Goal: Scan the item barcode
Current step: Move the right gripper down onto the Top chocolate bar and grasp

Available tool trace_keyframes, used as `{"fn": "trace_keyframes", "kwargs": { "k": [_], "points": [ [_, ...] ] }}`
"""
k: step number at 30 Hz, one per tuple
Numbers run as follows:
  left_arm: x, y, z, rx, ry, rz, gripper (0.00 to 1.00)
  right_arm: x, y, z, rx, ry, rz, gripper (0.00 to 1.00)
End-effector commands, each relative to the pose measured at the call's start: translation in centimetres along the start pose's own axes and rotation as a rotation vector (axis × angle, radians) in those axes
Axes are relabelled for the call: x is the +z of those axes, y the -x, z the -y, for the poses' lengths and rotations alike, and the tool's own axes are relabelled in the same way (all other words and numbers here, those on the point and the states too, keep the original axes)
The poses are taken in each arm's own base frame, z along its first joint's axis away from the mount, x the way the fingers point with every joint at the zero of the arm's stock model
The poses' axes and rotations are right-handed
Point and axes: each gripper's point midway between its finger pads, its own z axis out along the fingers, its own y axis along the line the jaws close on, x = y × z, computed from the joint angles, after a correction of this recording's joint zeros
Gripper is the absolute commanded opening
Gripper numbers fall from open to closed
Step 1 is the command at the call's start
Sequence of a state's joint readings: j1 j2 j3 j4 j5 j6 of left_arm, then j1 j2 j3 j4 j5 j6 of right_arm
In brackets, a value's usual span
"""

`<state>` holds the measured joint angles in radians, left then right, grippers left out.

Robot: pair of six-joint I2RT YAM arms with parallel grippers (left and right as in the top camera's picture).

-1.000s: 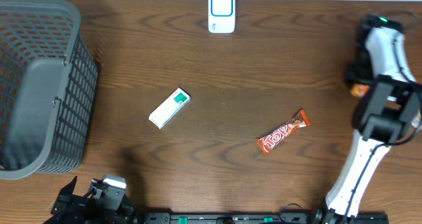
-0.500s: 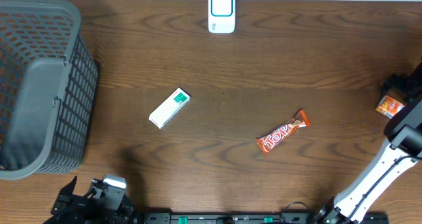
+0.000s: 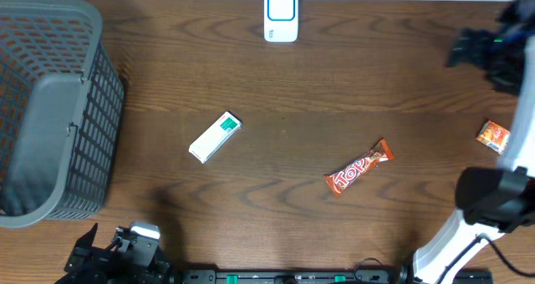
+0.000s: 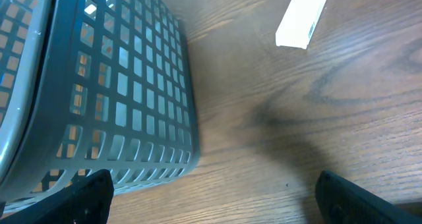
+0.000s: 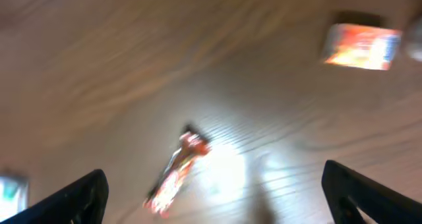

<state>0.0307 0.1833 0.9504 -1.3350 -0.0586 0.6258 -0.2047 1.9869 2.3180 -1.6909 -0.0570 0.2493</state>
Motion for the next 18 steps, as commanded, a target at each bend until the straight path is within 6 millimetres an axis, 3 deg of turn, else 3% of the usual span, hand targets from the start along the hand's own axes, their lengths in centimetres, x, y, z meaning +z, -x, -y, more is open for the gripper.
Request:
{"fn": "trace_keyframes", "kwargs": {
  "k": [1,3,7,12,18],
  "points": [
    [-0.1,0.0,-0.1,0.004,0.004,0.003,0.98,1.9,-3.1,-3.7,-0.076,0.039,-0.113,0.99],
    [-0.1,0.0,-0.1,0.004,0.004,0.003,0.98,3.1,-5.2,-5.2,-0.097,0.031,-0.181,0.99],
    [-0.1,0.0,-0.1,0.004,0.004,0.003,0.98,6.0,-9.3,-6.4,-0.099,-0.028,-0.323,0.99],
    [-0.1,0.0,-0.1,0.004,0.004,0.003,0.98,9.1,-13.8,-5.4,-0.092,-0.156,-0.473,0.99],
    [-0.1,0.0,-0.1,0.004,0.004,0.003,0.98,13.9,-17.4,-4.7,-0.081,-0.220,-0.538,0.93]
  ]
}}
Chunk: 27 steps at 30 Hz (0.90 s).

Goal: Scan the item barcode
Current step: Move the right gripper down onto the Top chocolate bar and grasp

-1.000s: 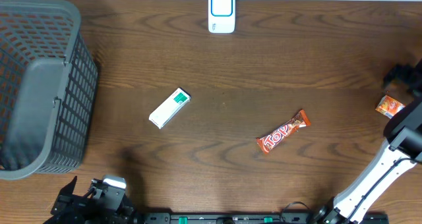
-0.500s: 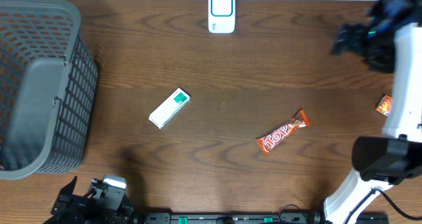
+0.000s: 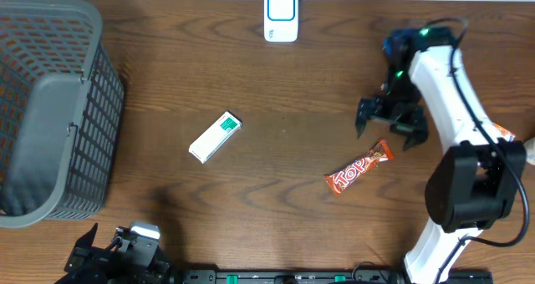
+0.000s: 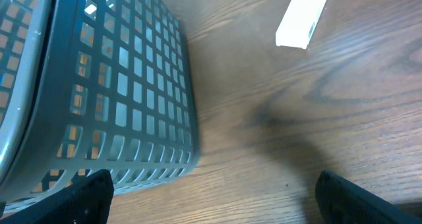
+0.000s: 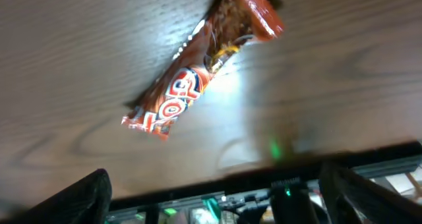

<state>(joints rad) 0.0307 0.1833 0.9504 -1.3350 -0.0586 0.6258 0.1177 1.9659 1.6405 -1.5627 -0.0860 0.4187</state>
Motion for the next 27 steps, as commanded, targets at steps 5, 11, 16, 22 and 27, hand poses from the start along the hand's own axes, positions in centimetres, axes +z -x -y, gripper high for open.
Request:
{"fn": "trace_keyframes", "kwargs": {
  "k": [5,11,16,22,27],
  "points": [
    [-0.1,0.0,-0.1,0.004,0.004,0.003,0.98,6.6,-0.9,0.9,0.114,-0.051,-0.060,0.73],
    [-0.1,0.0,-0.1,0.004,0.004,0.003,0.98,9.9,-0.3,0.9,0.120,-0.035,-0.028,0.71],
    [-0.1,0.0,-0.1,0.004,0.004,0.003,0.98,11.5,-0.3,1.1,0.169,-0.031,-0.018,0.73],
    [-0.1,0.0,-0.1,0.004,0.004,0.003,0.98,11.6,0.4,0.4,0.211,0.002,0.006,0.74],
    [-0.1,0.0,-0.1,0.004,0.004,0.003,0.98,11.2,0.8,0.3,0.211,0.011,0.015,0.75]
  ]
}}
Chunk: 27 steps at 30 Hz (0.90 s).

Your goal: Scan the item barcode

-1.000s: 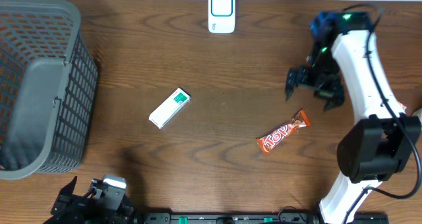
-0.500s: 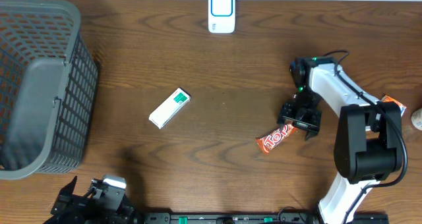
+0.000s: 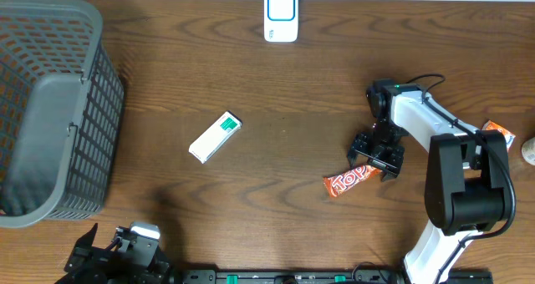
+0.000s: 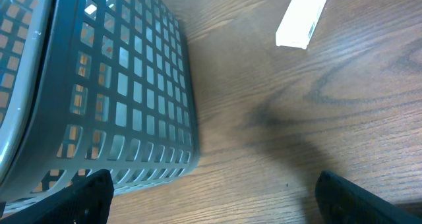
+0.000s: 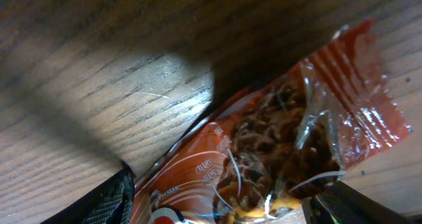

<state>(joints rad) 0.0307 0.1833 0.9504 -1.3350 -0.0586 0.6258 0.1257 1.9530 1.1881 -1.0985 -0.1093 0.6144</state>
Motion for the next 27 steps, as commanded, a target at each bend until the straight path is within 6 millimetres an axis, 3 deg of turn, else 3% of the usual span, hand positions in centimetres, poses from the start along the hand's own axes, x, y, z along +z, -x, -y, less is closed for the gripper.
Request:
{"fn": "trace_keyframes", "kwargs": {
  "k": [1,4,5,8,15,20,25,27],
  "points": [
    [-0.1,0.0,-0.1,0.004,0.004,0.003,0.98,0.1,0.4,0.0,0.027,-0.016,0.010,0.75],
    [-0.1,0.0,-0.1,0.004,0.004,0.003,0.98,-0.1,0.6,-0.2,0.043,-0.012,0.017,0.71],
    [-0.1,0.0,-0.1,0.004,0.004,0.003,0.98,-0.1,0.8,-0.3,0.043,-0.007,0.023,0.66],
    [-0.1,0.0,-0.1,0.004,0.004,0.003,0.98,-0.1,1.2,-0.4,0.044,0.003,0.037,0.36],
    [-0.1,0.0,-0.1,0.004,0.004,0.003,0.98,-0.2,1.2,-1.6,-0.015,0.060,0.030,0.12],
    [-0.1,0.0,-0.1,0.004,0.004,0.003,0.98,-1.6,0.0,-5.7,-0.200,0.288,-0.037,0.02],
    [-0.1,0.0,-0.1,0.004,0.004,0.003,0.98,-6.7,-2.5,-12.4,-0.600,0.750,-0.051,0.04],
    [-0.1,0.0,-0.1,0.004,0.004,0.003,0.98,-8.9,-3.4,-14.1,-0.759,0.926,-0.014,0.06]
  ]
}}
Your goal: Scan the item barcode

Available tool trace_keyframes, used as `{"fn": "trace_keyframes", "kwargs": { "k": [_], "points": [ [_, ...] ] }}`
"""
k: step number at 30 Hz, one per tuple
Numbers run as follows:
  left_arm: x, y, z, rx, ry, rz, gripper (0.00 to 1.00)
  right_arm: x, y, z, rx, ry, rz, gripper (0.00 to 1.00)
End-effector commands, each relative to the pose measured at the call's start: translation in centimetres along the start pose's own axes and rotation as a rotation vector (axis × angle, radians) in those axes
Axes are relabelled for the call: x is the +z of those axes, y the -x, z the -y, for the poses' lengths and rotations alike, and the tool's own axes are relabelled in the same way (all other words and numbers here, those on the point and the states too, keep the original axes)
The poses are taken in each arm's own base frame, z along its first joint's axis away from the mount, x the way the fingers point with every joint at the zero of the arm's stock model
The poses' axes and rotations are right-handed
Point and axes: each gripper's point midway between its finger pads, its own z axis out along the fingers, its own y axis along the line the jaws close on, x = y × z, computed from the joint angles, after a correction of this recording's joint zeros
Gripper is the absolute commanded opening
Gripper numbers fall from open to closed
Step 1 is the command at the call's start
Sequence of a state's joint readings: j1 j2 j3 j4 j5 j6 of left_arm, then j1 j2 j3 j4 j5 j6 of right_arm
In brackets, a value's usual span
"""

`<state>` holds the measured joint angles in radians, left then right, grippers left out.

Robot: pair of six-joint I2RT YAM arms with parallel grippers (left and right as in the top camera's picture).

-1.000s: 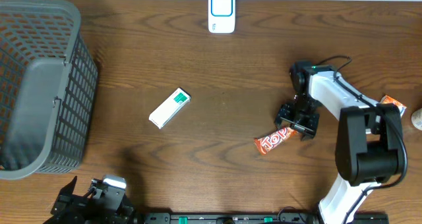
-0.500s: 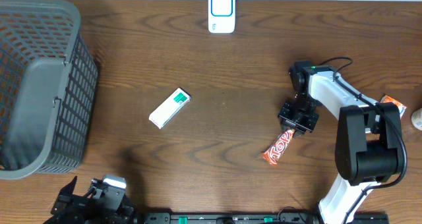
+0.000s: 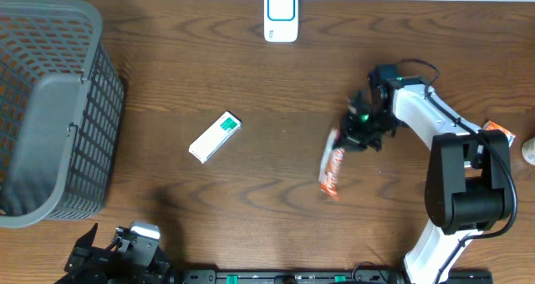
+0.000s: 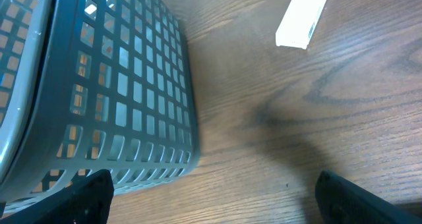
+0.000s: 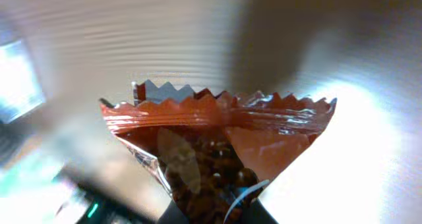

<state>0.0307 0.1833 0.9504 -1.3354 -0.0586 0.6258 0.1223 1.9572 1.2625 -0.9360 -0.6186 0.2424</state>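
An orange candy bar (image 3: 332, 169) hangs above the table right of centre, its crimped end filling the right wrist view (image 5: 217, 151). My right gripper (image 3: 359, 127) is shut on one end of it, the rest of the bar trailing toward the front. The white and blue scanner (image 3: 281, 15) stands at the back edge, well apart from the bar. My left gripper (image 4: 211, 201) sits open low at the front left, holding nothing. A white and green box (image 3: 215, 137) lies left of centre, also seen in the left wrist view (image 4: 303, 16).
A large grey basket (image 3: 50, 109) takes up the left side, its wall close to the left gripper (image 4: 119, 92). A small orange packet (image 3: 495, 134) lies at the right edge, partly behind the right arm.
My right gripper was down over the candy bar's right end on the table. Now it is shut on that end and the bar is lifted, hanging and moved left and back. The left arm stayed still.
The right arm was at the far right edge with the candy bar lying flat. Then it stood open just behind the bar, then down around its right end. Now the bar is off the table in the shut gripper. The left arm never moved.
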Motion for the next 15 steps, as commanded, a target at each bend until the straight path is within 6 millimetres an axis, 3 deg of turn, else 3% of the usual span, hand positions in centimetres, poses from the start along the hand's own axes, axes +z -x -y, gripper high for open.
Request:
{"fn": "trace_keyframes", "kwargs": {
  "k": [1,5,10,12,15],
  "points": [
    [-0.1,0.0,-0.1,0.004,0.004,0.003,0.98,-1.7,-0.5,-7.5,-0.388,0.432,0.008,0.06],
    [-0.1,0.0,-0.1,0.004,0.004,0.003,0.98,-2.7,-1.0,-9.9,-0.661,0.579,0.079,0.10],
    [-0.1,0.0,-0.1,0.004,0.004,0.003,0.98,-2.2,-1.7,-11.0,-0.927,0.628,0.151,0.19],
    [-0.1,0.0,-0.1,0.004,0.004,0.003,0.98,-1.5,-1.8,-11.3,-0.982,0.628,0.163,0.29],
    [-0.1,0.0,-0.1,0.004,0.004,0.003,0.98,-0.3,-2.2,-11.7,-1.046,0.626,0.169,0.68]
  ]
}}
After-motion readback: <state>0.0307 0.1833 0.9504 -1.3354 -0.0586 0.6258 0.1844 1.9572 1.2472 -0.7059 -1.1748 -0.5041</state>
